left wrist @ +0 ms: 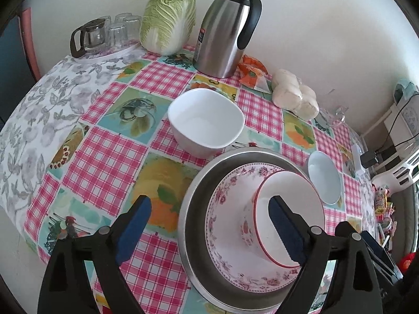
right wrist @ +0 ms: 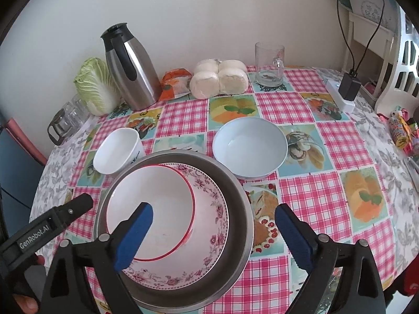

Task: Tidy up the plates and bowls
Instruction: 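Move both grippers back toward the white square bowl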

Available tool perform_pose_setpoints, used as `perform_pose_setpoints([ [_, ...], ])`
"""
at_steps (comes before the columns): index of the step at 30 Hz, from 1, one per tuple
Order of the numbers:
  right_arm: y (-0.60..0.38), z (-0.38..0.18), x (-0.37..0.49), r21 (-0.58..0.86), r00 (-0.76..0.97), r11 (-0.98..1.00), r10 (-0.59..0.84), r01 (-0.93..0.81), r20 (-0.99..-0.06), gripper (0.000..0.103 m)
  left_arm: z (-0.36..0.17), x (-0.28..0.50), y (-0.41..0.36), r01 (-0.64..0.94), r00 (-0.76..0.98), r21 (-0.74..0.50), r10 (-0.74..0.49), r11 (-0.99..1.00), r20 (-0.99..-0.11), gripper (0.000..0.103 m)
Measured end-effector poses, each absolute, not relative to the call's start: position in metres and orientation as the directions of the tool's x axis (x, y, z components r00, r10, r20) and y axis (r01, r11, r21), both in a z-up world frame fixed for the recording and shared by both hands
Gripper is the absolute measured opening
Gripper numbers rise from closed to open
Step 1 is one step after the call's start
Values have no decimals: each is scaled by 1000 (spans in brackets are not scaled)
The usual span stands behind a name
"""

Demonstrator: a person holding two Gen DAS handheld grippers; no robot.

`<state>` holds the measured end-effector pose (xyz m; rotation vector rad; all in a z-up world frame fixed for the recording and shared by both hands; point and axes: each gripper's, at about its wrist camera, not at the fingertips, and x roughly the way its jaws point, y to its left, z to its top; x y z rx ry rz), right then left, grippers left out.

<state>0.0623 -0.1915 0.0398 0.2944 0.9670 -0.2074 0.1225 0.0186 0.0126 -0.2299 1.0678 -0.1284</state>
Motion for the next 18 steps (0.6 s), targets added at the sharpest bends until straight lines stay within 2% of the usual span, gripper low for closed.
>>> perform_pose_setpoints([
  [5, -190, 40, 62, 162, 560, 942, -32, 294, -828, 103, 12, 123, 15, 5, 483, -223, -197, 975, -853, 94],
  [8, -187, 39, 63, 160, 563, 944, -32, 288, -826, 103, 11, 124, 17, 6, 492, -198, -175, 980, -853, 102],
  [18, -178, 33, 67, 140, 558, 950, -42, 280, -828, 103, 19, 138, 39, -30, 523, -199, -154, 980, -838, 103],
])
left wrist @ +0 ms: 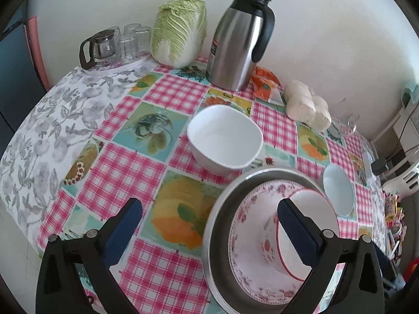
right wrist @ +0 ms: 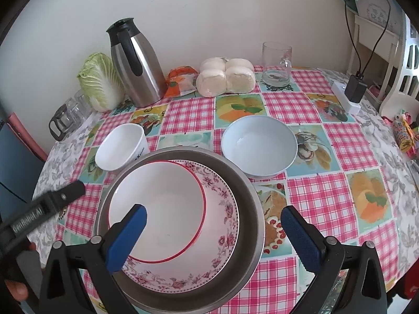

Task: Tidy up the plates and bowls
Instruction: 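Move both grippers back toward the white square bowl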

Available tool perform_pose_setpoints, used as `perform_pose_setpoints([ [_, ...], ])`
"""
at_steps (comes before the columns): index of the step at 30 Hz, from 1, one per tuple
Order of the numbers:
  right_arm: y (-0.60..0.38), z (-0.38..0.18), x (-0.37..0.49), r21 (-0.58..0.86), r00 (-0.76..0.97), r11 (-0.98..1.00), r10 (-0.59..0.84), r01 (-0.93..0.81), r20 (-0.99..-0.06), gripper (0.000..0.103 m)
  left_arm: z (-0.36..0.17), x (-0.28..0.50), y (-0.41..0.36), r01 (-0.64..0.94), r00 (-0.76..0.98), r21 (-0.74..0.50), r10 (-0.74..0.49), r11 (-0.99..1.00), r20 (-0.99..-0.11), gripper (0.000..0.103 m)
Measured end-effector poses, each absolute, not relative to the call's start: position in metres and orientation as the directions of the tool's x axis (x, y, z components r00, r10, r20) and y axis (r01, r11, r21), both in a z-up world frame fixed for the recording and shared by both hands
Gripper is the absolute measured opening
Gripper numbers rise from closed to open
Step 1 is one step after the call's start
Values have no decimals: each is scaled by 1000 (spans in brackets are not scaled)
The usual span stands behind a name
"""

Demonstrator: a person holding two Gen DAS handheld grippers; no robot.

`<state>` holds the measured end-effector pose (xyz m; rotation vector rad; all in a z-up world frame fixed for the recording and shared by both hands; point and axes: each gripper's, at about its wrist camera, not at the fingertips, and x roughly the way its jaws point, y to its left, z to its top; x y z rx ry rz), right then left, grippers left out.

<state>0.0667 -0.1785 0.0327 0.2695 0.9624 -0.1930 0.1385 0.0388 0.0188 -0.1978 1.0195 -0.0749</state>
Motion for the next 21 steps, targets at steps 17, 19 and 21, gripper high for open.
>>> perform_pose_setpoints([
  [17, -167, 28, 72, 106, 561, 954, -73, 280, -824, 103, 32, 177, 69, -38, 562, -186, -133, 982, -817, 103],
  [19, -167, 29, 72, 109, 568, 953, -74, 282, -819, 103, 31, 182, 72, -32, 563, -183, -134, 982, -815, 103],
  [21, -167, 30, 72, 111, 575, 952, -78, 286, -814, 103, 32, 188, 74, -32, 571, -182, -132, 983, -810, 103],
])
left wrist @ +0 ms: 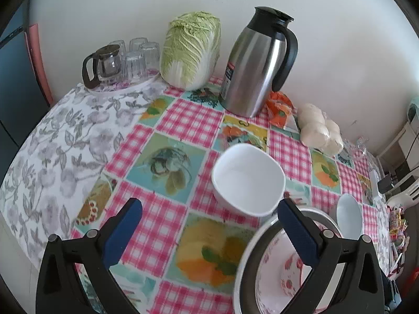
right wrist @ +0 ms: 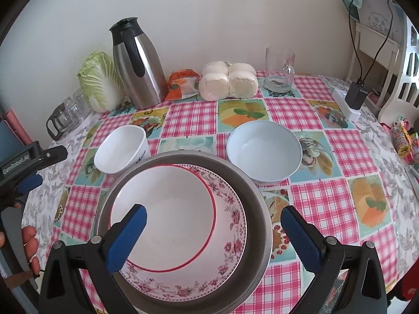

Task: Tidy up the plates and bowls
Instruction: 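Move both grippers back toward the white square bowl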

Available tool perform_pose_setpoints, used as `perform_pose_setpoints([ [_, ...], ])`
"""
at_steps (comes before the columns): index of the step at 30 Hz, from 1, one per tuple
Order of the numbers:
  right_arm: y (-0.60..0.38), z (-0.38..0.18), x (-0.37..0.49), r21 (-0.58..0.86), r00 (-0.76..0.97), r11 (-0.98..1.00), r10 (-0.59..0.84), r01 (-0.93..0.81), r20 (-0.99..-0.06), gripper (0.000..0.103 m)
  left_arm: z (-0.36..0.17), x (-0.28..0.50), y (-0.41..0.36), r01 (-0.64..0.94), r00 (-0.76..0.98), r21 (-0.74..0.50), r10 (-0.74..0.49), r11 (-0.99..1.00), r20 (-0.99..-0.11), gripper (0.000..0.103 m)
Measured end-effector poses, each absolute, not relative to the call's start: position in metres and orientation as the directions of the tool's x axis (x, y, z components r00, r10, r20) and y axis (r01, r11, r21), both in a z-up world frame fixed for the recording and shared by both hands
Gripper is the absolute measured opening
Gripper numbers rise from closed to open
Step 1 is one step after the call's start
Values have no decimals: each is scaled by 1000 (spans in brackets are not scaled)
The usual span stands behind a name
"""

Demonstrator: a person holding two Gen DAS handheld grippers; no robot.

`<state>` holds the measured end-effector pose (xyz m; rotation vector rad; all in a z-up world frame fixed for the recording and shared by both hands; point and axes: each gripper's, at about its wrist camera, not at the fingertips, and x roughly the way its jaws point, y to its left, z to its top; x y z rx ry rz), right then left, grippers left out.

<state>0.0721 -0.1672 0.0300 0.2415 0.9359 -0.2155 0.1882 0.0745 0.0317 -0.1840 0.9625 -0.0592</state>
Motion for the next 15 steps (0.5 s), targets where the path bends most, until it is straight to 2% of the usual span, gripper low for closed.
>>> perform_pose_setpoints([
  [15, -155, 39, 90, 148, 637, 949, -66, 277, -768, 103, 8, 235, 85, -56, 598, -252, -170, 966, -783, 103],
])
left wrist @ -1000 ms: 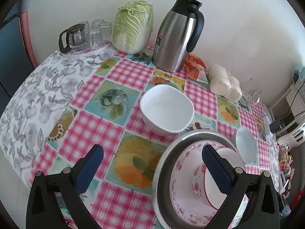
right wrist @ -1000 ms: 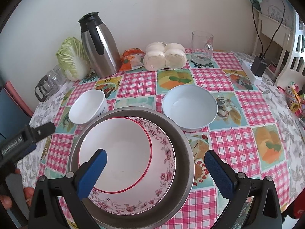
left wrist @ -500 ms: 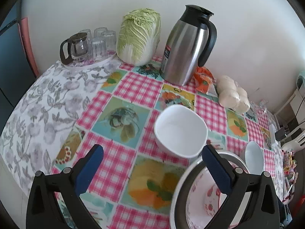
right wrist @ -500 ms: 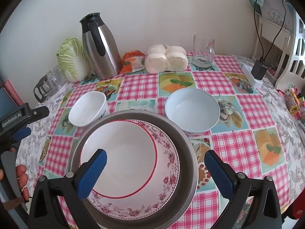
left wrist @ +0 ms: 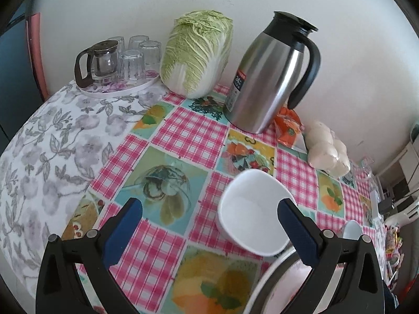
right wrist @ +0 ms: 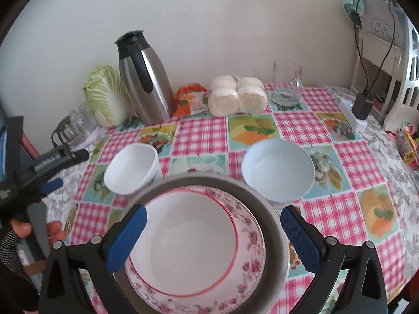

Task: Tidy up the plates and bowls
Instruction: 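Move both grippers back toward the white square bowl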

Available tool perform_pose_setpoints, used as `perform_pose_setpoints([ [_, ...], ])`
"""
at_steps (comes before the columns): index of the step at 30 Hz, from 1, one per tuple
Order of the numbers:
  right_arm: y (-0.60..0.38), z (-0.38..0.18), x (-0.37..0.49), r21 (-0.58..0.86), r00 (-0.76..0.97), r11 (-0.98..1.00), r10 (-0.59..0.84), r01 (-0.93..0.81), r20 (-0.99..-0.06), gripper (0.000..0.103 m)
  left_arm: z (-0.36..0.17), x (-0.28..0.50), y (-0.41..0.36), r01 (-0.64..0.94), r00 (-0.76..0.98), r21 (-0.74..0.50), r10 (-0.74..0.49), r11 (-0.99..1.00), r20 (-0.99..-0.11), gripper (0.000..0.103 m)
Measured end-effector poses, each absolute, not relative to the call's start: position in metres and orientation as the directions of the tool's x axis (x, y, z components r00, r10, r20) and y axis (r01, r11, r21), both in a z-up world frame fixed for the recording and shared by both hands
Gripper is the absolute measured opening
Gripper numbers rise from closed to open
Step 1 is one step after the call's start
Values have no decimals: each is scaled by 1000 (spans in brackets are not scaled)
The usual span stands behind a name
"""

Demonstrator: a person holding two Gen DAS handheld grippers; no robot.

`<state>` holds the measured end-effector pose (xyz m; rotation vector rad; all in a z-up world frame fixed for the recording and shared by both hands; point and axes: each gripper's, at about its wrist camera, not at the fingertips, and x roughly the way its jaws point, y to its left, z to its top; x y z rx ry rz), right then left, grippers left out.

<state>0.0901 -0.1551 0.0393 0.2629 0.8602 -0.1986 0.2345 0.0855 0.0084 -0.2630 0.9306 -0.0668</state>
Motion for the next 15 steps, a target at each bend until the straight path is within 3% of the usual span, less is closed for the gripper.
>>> perform_pose_setpoints([
  [15, -129, 53, 154, 219, 590, 940, 24, 262, -807, 103, -20, 257, 116, -73, 592, -335, -229, 939, -772, 103],
])
